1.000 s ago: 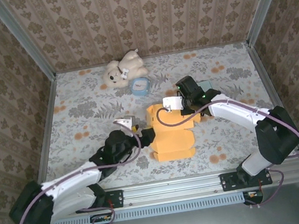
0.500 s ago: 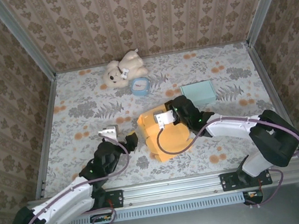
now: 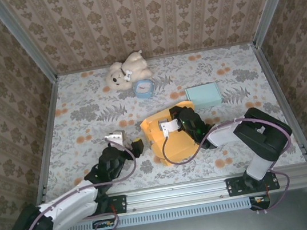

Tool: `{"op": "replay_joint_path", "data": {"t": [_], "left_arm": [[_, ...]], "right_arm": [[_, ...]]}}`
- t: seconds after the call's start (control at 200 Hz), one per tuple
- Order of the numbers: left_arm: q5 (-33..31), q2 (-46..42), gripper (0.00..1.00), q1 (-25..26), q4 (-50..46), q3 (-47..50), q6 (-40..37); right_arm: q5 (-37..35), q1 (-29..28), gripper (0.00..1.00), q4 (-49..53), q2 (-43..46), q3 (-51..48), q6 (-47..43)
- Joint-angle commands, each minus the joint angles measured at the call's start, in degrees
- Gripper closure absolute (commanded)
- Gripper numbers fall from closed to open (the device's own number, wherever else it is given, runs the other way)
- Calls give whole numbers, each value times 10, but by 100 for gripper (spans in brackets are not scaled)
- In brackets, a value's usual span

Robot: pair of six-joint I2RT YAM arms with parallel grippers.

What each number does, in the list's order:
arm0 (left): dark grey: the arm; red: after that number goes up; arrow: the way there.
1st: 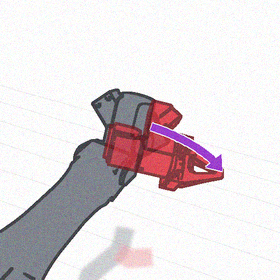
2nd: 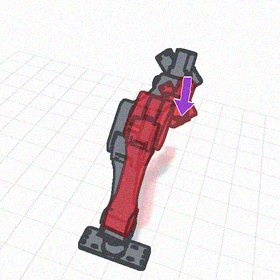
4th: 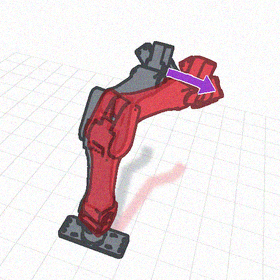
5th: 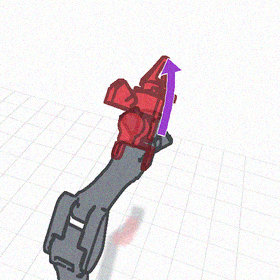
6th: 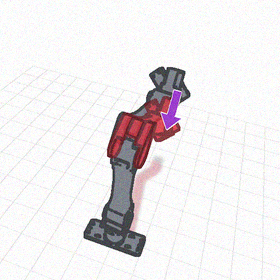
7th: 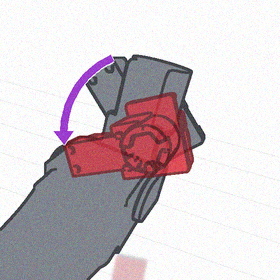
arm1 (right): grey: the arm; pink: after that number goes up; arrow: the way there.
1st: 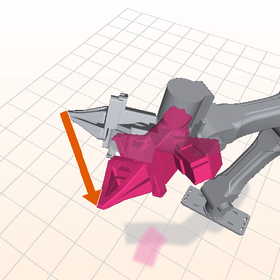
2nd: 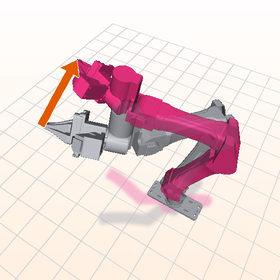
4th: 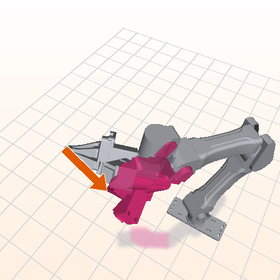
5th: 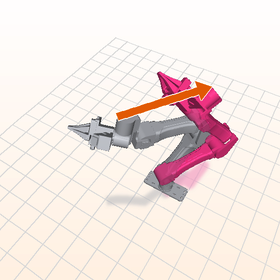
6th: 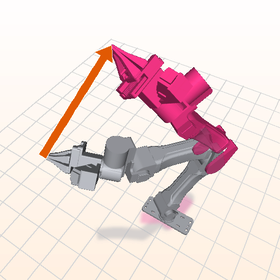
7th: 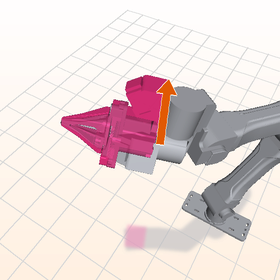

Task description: Fold the paper box

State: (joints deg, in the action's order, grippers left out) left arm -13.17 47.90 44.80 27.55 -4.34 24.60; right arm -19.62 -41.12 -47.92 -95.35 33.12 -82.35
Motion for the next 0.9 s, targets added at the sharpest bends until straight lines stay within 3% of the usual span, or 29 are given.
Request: {"op": "replay_joint_path", "data": {"t": [0.0, 0.47, 0.895], "left_arm": [[8, 24, 14, -3, 36, -4, -19], [35, 185, 18, -2, 136, -46, -26], [48, 234, 26, 21, 169, -70, -31]], "right_arm": [[-17, -3, 100, -49, -21, -17, -5], [-5, -7, 100, -66, -17, -25, 0], [-3, -10, 100, -60, -10, -26, 5]]}}
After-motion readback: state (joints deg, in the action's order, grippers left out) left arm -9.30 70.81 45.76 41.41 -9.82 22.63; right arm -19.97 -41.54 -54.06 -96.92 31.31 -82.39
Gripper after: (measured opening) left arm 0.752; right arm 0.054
